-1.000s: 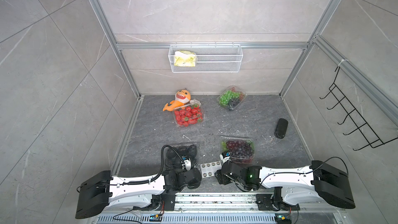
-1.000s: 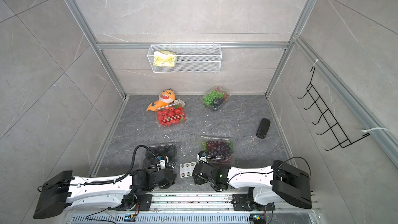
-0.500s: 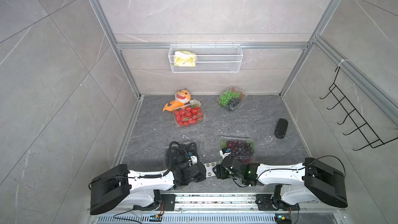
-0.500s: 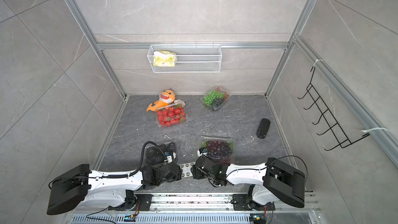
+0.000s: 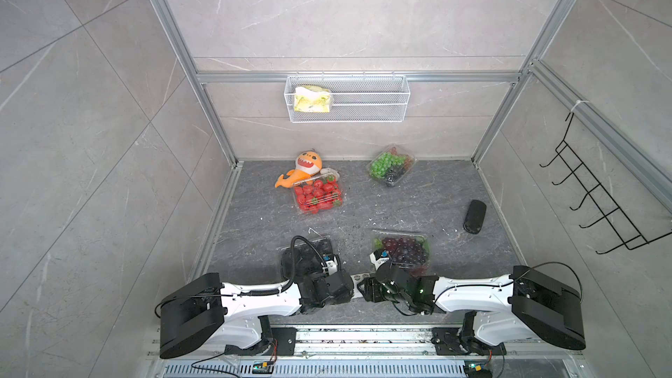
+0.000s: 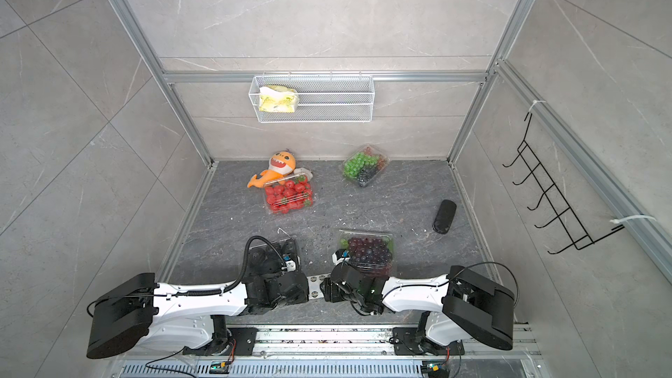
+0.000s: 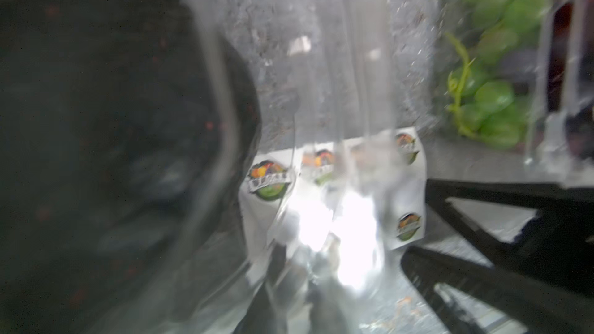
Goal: Label fruit boxes
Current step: Pick up the label sticker from the center of the board.
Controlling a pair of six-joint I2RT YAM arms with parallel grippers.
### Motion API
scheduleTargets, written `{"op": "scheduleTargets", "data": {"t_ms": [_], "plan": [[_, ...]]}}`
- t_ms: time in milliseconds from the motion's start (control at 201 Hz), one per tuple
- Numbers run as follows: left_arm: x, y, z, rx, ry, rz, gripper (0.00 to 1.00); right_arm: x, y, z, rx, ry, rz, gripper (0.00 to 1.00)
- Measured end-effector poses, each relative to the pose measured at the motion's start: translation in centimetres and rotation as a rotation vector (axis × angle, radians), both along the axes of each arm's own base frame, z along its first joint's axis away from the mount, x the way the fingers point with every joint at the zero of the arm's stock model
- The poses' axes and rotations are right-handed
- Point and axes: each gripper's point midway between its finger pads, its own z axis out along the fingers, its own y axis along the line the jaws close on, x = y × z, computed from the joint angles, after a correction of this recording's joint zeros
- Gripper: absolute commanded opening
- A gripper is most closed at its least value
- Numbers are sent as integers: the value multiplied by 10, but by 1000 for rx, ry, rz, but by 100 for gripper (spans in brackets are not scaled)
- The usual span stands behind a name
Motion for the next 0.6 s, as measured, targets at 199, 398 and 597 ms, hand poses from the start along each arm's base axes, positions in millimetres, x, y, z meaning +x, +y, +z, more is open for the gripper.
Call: {"op": "scheduleTargets", "data": {"t_ms": [199,398,597], "plan": [[-8,12,-8,84,-2,-17,37,0,0,0,1,2,-2,65],[-7,11,-11,119,-34,-24,28,0,0,0,5,0,-2,65],[-2,7,-13,98,-56,-2,22,-1,3,0,34,0,3,65]]}}
